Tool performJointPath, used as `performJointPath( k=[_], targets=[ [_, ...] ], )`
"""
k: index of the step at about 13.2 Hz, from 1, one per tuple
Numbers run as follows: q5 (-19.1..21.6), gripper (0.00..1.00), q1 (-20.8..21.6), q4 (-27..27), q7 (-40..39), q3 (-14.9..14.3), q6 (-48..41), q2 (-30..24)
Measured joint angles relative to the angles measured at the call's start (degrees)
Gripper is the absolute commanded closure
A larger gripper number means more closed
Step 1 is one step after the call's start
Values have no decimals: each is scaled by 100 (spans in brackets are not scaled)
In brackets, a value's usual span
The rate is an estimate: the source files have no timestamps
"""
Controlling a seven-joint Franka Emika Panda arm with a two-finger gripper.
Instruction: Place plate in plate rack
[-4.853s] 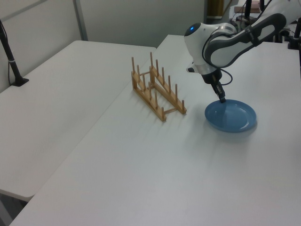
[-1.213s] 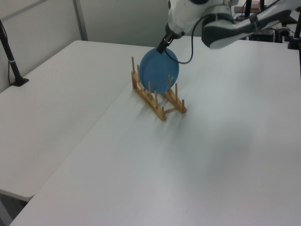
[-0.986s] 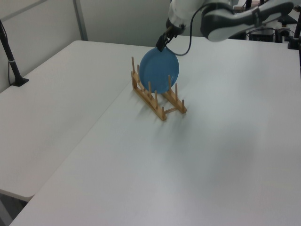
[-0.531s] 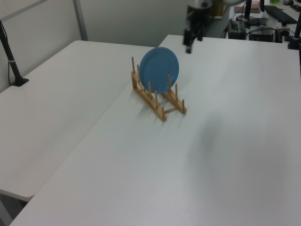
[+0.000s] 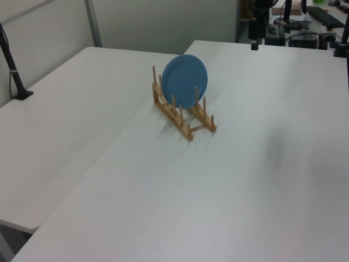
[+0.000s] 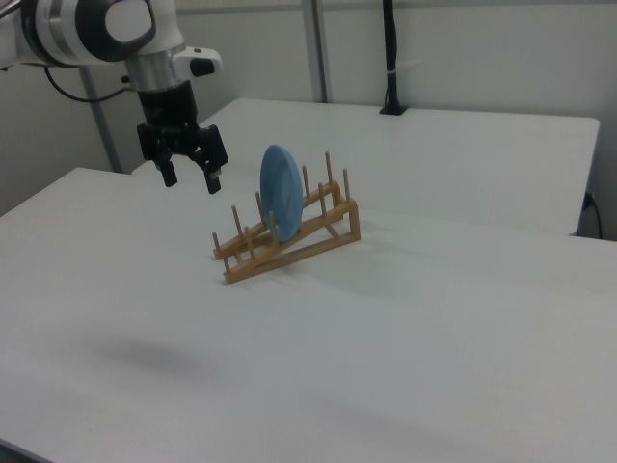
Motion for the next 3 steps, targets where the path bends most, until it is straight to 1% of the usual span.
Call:
performJointPath(
  k=[2,3],
  targets=[
    [0,0,-197,-53,-5,123,0,-56],
    [0,0,-215,-53,-5,135,0,-66]
  ],
)
